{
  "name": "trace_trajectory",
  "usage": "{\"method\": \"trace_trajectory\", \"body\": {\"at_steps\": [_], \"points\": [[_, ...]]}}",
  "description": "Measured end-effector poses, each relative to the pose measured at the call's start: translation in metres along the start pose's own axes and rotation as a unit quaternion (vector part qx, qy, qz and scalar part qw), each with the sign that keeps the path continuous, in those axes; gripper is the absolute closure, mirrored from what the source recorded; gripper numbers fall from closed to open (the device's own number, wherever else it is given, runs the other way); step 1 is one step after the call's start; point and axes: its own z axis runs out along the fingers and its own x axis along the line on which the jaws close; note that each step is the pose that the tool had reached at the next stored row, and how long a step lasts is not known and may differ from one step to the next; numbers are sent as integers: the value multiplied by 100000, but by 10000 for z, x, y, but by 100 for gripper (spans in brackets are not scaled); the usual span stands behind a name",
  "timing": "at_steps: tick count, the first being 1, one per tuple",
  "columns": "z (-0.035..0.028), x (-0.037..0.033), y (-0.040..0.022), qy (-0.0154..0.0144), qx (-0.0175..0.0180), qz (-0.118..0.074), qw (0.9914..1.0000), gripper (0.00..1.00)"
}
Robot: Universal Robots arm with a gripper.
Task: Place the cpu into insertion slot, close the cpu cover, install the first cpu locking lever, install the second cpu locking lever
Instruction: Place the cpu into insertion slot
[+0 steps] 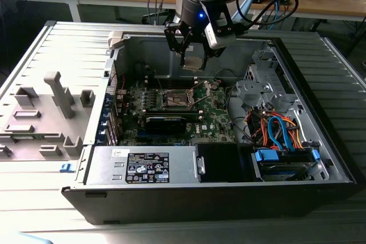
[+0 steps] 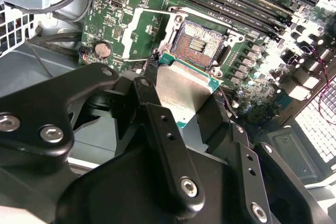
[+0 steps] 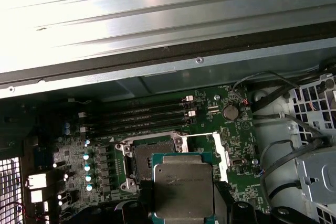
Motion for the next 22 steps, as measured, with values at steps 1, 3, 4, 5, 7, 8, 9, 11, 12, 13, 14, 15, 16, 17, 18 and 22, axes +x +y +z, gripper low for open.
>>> {"method": "trace_trajectory", "body": {"at_steps": [1,3,4,5,7,8,9,11,12,13,14,15,16,17,18,22], "points": [[0,0,0,-6,1,26,100000,45],[0,0,0,-10,2,100,100000,45],[0,0,0,-13,0,124,100000,45],[0,0,0,-16,0,149,100000,45],[0,0,0,-20,-3,207,100000,45],[0,0,0,-23,-4,232,100000,45],[0,0,0,-28,-2,283,100000,45],[1,0,0,-33,-5,350,99999,45],[1,0,0,-37,-7,387,99999,45],[1,0,0,-39,-8,420,99999,45],[1,0,0,-43,-11,447,99999,45],[1,0,0,-45,-10,491,99999,45],[1,0,0,-51,-11,545,99999,45],[1,0,0,-52,-10,581,99998,45],[1,0,0,-54,-10,608,99998,45],[1,0,0,-69,-15,764,99997,45]]}}
